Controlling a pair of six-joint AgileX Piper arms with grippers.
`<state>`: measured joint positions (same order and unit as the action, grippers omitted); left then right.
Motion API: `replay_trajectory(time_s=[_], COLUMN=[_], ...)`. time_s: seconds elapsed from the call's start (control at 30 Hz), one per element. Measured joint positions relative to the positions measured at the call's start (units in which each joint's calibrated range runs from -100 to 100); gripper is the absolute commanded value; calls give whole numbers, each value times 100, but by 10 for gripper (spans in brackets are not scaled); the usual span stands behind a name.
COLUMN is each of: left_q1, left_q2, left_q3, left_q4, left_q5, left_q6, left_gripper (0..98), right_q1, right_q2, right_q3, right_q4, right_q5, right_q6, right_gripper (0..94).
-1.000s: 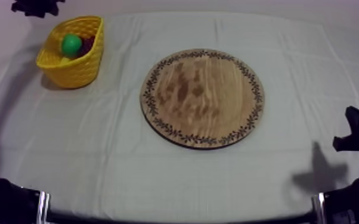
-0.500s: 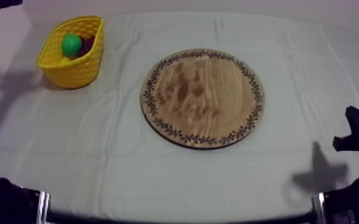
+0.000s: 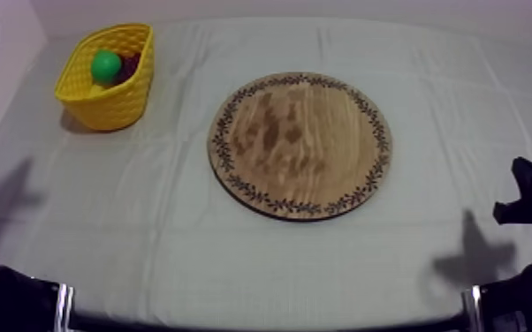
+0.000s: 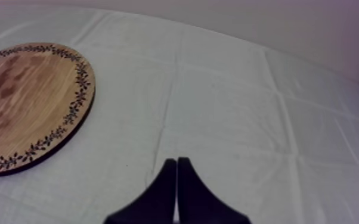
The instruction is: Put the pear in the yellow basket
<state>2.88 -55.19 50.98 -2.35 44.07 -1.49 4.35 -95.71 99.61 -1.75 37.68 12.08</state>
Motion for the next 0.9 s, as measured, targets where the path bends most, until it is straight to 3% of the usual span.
replay_trajectory(time_s=[0.4, 0.9], left_q1=[1, -32], left_q2=[-2782, -4392], left_q3=[2813, 4820], left_q4=[-40, -46], left_q5=[-1442, -1608], left_q6=[193, 43], left_gripper=[0, 0], right_q1=[0, 0], right_q2=[0, 0], right_q3=[0, 0], right_q4=[0, 0], right_q5=[-2, -2], right_q6=[0, 0], right_gripper=[3, 3])
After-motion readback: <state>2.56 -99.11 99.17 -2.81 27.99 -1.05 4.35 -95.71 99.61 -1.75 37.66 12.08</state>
